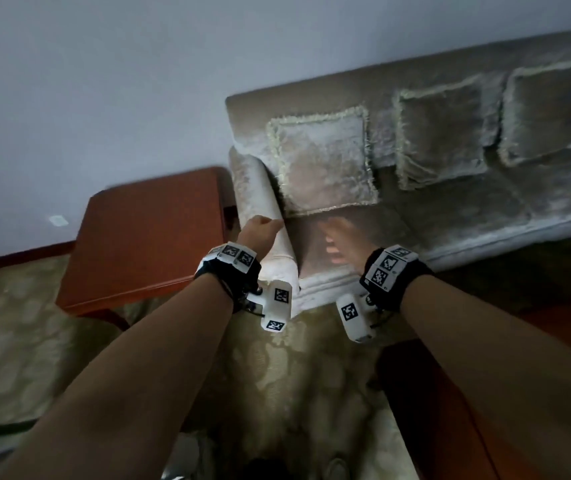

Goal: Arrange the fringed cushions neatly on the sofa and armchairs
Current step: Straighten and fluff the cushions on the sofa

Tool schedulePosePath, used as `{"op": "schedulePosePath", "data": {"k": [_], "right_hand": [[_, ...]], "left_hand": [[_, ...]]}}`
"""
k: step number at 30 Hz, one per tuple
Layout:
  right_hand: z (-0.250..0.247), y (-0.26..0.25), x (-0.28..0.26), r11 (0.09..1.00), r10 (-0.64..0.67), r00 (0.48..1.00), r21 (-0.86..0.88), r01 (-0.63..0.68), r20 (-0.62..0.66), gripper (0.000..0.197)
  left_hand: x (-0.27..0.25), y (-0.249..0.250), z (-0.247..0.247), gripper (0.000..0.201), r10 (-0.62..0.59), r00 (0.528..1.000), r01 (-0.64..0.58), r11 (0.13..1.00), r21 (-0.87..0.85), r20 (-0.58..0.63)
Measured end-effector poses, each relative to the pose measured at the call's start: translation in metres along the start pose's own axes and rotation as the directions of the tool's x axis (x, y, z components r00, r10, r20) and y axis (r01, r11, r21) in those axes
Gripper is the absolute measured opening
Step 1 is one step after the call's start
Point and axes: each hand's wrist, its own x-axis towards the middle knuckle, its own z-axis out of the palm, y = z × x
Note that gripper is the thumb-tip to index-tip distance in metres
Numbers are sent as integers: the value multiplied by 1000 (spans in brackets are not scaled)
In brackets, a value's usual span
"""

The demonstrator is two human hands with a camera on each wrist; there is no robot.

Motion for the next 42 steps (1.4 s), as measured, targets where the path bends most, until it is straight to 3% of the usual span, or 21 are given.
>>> {"op": "schedulePosePath", "data": {"k": [3,5,10,15,21,23,26,30,34,36,38,42], "right_hand": [[-40,8,35,1000,19,999,11,-19,-37,20],[-64,8,58,1000,1,998,-19,-2,-55,32],[-113,2,134,991,94,970,112,-70,-225,50],[-165,-25,207,982,129,950,169,-83,-283,53],[-238,-34,276,964,173,922,249,-88,-347,57],[-273,-38,286,958,185,903,276,-78,-388,46],[-330,-39,297,939,198,871,343,-36,-450,12],[-412,-27,323,923,217,843,385,-13,-493,14],[-514,-19,358,922,204,854,387,-3,-479,18],[-566,-17,377,931,198,862,364,-18,-466,23],[-612,-18,393,942,178,869,334,-16,-461,15],[-694,-24,421,948,184,862,317,-29,-473,7]], "left_hand": [[37,24,41,27,51,996,-55,998,45,73],[67,40,66,21,72,990,-79,995,54,119],[152,84,114,24,114,967,-144,982,124,228],[243,139,155,39,106,928,-183,964,192,357],[315,204,218,28,65,873,-193,956,220,483],[332,228,253,34,78,847,-214,956,202,525],[338,271,299,24,100,835,-242,950,198,540],[359,319,370,24,143,815,-291,939,183,561],[388,378,461,28,138,799,-297,937,185,586],[403,405,508,35,129,809,-295,932,208,574],[413,431,549,43,130,832,-292,929,226,538],[424,480,611,20,99,821,-261,941,216,563]]}}
